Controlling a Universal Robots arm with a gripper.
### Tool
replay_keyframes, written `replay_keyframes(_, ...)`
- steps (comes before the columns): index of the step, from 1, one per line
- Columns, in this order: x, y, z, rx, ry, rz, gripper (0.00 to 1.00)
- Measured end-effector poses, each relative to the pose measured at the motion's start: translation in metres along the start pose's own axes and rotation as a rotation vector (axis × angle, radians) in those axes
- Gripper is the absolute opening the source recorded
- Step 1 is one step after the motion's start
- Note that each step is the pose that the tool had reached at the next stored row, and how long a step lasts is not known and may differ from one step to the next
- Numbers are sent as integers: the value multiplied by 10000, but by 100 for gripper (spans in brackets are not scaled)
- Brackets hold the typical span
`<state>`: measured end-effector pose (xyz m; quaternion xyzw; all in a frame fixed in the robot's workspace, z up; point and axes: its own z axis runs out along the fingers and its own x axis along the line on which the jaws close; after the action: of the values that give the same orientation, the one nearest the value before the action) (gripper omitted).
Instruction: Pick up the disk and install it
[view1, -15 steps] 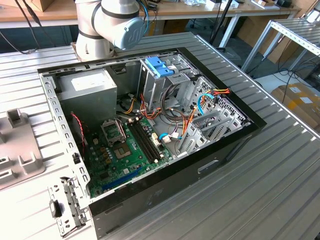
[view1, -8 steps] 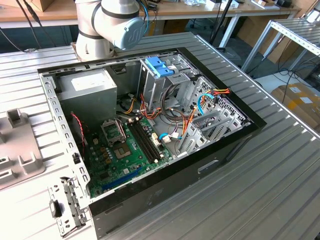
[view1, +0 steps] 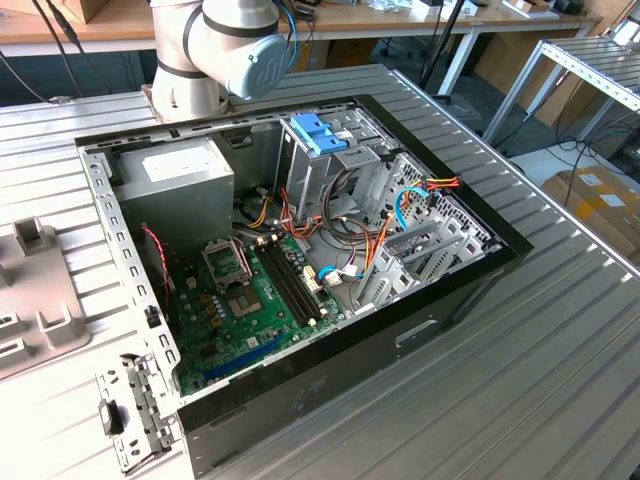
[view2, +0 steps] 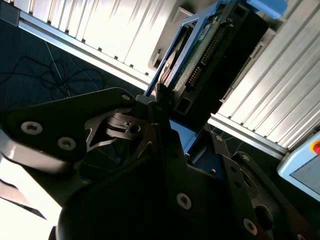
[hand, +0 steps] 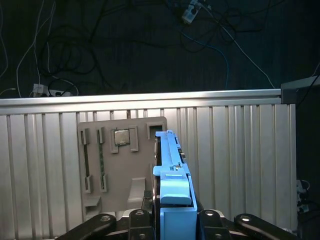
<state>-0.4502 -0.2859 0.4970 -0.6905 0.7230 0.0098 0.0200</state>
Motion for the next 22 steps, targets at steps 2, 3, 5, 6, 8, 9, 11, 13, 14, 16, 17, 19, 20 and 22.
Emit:
replay_keyframes(2,10,-2,-1,0,0,2,37)
replay_keyframes(3,17,-4,-1,-1,0,2,37)
replay_keyframes(5,30,-9,-1,0,0,2,37)
replay_keyframes(6,36,-14,-1,0,0,2,37)
replay_keyframes(8,49,-25,-2,0,0,2,37)
replay_keyframes(9,51,-31,-2,0,0,2,37)
replay_keyframes(11,54,-42,-2,-1,0,2,37)
replay_keyframes(13,56,-51,-2,0,0,2,37)
replay_keyframes(14,57,-57,-2,0,0,2,37)
replay_keyframes(16,61,-72,-2,0,0,2,37)
replay_keyframes(17,62,-78,-2,0,0,2,37)
replay_keyframes(19,66,-94,-2,0,0,2,37)
replay_keyframes(20,66,-102,-1,0,0,3,37)
replay_keyframes(22,67,-132,-1,-1,0,2,37)
